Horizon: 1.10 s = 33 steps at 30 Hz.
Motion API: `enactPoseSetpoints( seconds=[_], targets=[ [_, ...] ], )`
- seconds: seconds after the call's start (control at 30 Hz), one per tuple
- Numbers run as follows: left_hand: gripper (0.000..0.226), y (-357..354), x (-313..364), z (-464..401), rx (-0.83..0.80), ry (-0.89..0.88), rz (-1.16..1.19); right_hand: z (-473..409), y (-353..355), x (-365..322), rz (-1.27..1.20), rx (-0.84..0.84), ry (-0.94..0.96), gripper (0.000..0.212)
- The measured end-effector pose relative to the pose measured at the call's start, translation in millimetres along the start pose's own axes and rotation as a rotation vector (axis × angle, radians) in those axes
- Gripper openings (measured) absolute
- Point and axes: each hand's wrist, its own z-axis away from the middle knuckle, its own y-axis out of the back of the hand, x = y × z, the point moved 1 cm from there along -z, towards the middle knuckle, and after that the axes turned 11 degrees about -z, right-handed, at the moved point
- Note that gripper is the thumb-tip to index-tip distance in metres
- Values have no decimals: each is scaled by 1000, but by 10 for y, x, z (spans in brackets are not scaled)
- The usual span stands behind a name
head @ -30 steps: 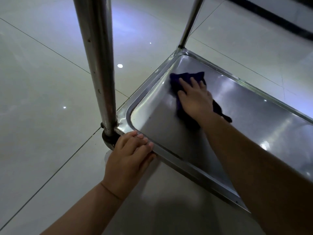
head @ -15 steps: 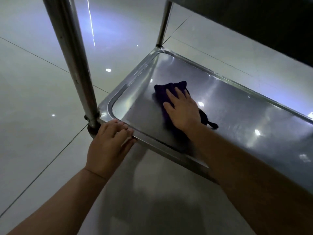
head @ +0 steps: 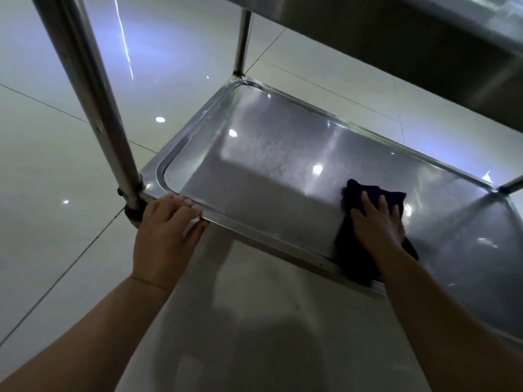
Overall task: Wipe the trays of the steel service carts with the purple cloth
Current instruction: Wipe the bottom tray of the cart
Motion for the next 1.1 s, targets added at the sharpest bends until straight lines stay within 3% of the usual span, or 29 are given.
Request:
enactPoseSetpoints(
  seconds=[0.13,0.27,0.37,0.6,0.83,0.93,1.03,1.1],
  targets=[
    [19,15,36,6,-8,58,16,349,-307,-592,54,-80,218,55],
    [19,68,56,7,-101,100,30,807,-639,-1229,105,-130,555,54],
    [30,191,70,-13,-157,105,50,1074,-746,-1372,72,-156,649,56],
    [39,311,281,-49,-260,150,-24,1246,-672,-896,359,-161,883,106],
    [26,340,719,-79,-377,332,-246,815,-305,202,537,4,1030,106],
    [31,269,1093,-85,-366,129,-233,699,-18,696,598,20,1072,106],
    [25,174,1567,-137,-345,-129,-233,639,236,1227,612,13,1031,105],
    [33,80,1889,-172,-371,-297,-208,621,377,1584,588,7,978,104]
  ],
)
